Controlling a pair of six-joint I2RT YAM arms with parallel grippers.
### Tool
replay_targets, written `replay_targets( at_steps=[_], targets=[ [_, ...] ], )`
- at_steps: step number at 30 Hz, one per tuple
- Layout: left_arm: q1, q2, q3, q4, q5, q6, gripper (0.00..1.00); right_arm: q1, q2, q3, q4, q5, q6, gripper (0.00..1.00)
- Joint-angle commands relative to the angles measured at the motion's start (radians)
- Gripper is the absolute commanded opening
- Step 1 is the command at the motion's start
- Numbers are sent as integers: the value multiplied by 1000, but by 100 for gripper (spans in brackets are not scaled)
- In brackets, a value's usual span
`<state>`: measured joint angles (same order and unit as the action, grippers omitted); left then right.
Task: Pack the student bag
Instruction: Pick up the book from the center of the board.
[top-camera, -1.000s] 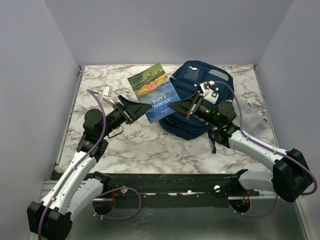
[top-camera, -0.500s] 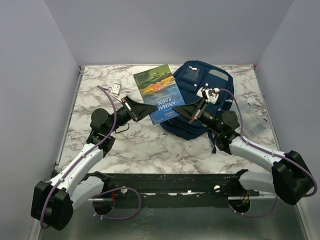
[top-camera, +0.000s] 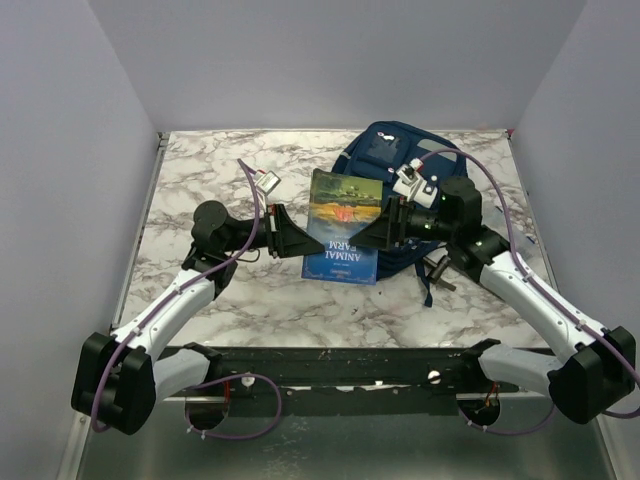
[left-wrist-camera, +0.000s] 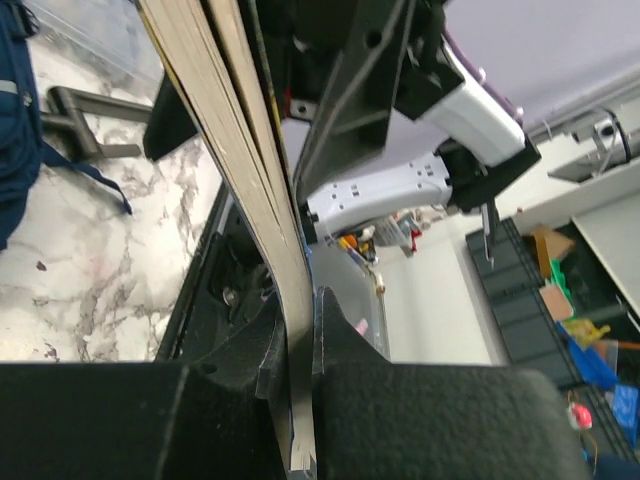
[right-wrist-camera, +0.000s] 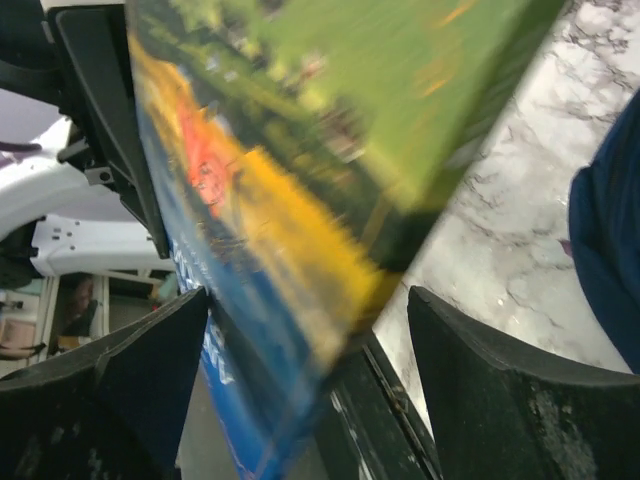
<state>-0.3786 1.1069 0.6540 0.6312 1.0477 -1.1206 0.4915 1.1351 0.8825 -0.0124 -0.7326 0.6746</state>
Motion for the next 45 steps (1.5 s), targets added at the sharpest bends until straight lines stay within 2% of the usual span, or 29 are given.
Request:
replay_targets(
  at_steps=[1,6,8,11,17,19,21,22,23,27,29,30,33,36,38,41,45],
  targets=[
    [6,-50,32,77,169,38,0,-76,14,50,-159,-227,-136,83],
    [6,-40,35,78,269,24,0,-95,27,91,-91,-359,-92,82],
    [6,-44,33,78,296,24,0,-96,34,98,-68,-405,-63,78],
    [6,-49,42,78,334,29,0,-97,23,64,73,-450,39,71],
    [6,-40,59,77,347,26,0,-97,5,4,251,-474,188,43],
    [6,-44,62,78,336,23,0,-98,-3,-20,321,-443,255,27],
    [6,-40,65,78,320,10,0,-98,-2,-32,354,-428,296,6],
    [6,-35,70,79,311,-1,9,-98,-5,-44,380,-410,324,0],
    [9,-36,76,78,300,-14,19,-98,-13,-60,416,-373,364,0],
    [40,-78,88,44,203,-50,77,-100,-29,-83,453,-272,436,0],
    [59,-103,110,-29,159,-33,95,-107,-41,-102,488,-213,484,0],
    [74,-118,126,-106,127,-5,98,-114,-47,-114,511,-184,518,0],
    [125,-185,154,-310,23,92,98,-131,-62,-146,581,-105,609,0],
    [169,-255,167,-524,-144,160,98,-132,-77,-178,676,-7,690,0],
    [173,-290,154,-588,-239,158,98,-133,-73,-191,735,45,739,0],
    [167,-286,136,-586,-282,96,98,-131,-46,-203,848,99,794,0],
    [105,-272,110,-428,-272,-1,99,-131,-12,-212,955,171,842,0]
  ],
)
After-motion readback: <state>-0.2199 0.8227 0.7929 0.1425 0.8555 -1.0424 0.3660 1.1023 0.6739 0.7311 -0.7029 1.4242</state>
